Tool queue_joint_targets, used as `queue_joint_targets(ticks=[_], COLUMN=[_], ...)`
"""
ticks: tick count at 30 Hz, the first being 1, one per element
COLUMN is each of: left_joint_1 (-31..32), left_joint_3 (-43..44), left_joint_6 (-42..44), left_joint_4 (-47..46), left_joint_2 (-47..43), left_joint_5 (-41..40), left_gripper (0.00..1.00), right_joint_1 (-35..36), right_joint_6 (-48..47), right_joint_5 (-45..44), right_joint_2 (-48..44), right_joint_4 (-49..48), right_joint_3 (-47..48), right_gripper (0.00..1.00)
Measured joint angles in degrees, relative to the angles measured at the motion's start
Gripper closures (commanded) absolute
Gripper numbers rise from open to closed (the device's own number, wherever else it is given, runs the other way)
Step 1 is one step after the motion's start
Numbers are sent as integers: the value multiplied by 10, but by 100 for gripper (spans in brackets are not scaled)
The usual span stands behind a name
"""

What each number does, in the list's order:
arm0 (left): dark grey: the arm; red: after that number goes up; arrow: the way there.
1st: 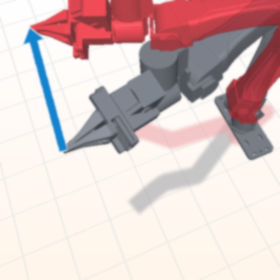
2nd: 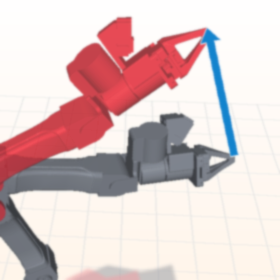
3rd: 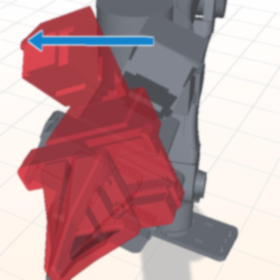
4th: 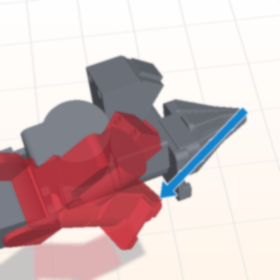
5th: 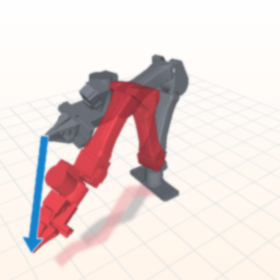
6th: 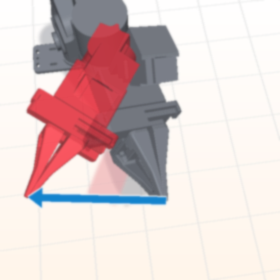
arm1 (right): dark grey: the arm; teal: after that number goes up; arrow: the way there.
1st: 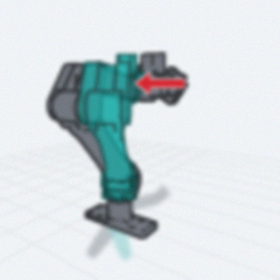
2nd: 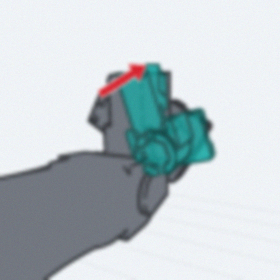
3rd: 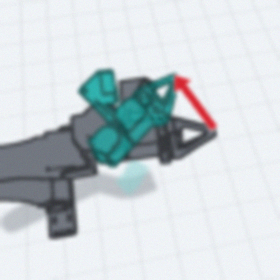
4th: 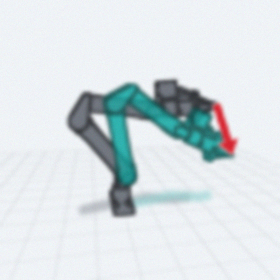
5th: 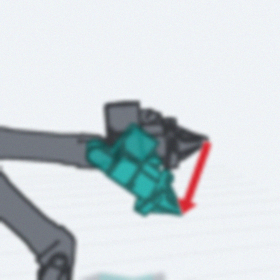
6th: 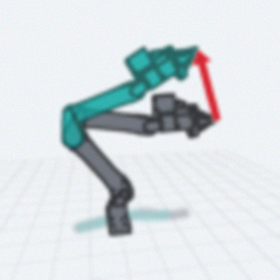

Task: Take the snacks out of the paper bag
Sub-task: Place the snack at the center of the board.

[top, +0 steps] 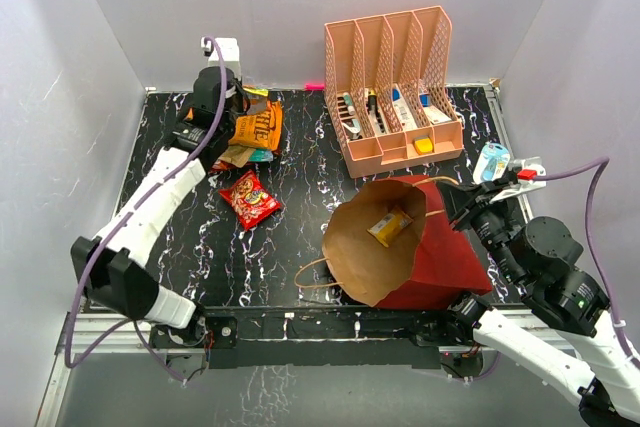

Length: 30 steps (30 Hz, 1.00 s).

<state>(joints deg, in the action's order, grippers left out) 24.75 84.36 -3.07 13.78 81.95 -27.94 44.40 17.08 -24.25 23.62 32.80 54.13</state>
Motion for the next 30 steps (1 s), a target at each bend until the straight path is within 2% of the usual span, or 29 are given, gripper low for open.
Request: queue_joint_targets(ticks=[5, 10, 14, 19, 25, 30], left_joint_1=[-42, -89, -145, -196, -204, -205], left_joint_3=[-59, -103, -127, -207, -310, -339], left_joint_6=[82, 141, 146, 155, 150, 136], left_joint_4=[-187, -336, -399, -485, -571, -605], left_joint_2=[56, 123, 158, 160, 160, 160], left_joint_5=[3, 65, 134, 192, 243, 264], left_gripper=[100, 100, 100, 100, 100, 100], right_joint_1=[0, 0, 0, 0, 0, 0], right_joint_6=[0, 2, 3, 5, 5, 7], right_joint_5=[1, 2, 2, 2, 3, 5], right_joint_2=[1, 4, 9, 9, 9, 9], right_joint_4=[1, 3, 6, 14, 16, 16], right_joint_3=[11, 21, 28, 28, 28, 28], right_gripper=[93, 92, 92, 92, 92, 92])
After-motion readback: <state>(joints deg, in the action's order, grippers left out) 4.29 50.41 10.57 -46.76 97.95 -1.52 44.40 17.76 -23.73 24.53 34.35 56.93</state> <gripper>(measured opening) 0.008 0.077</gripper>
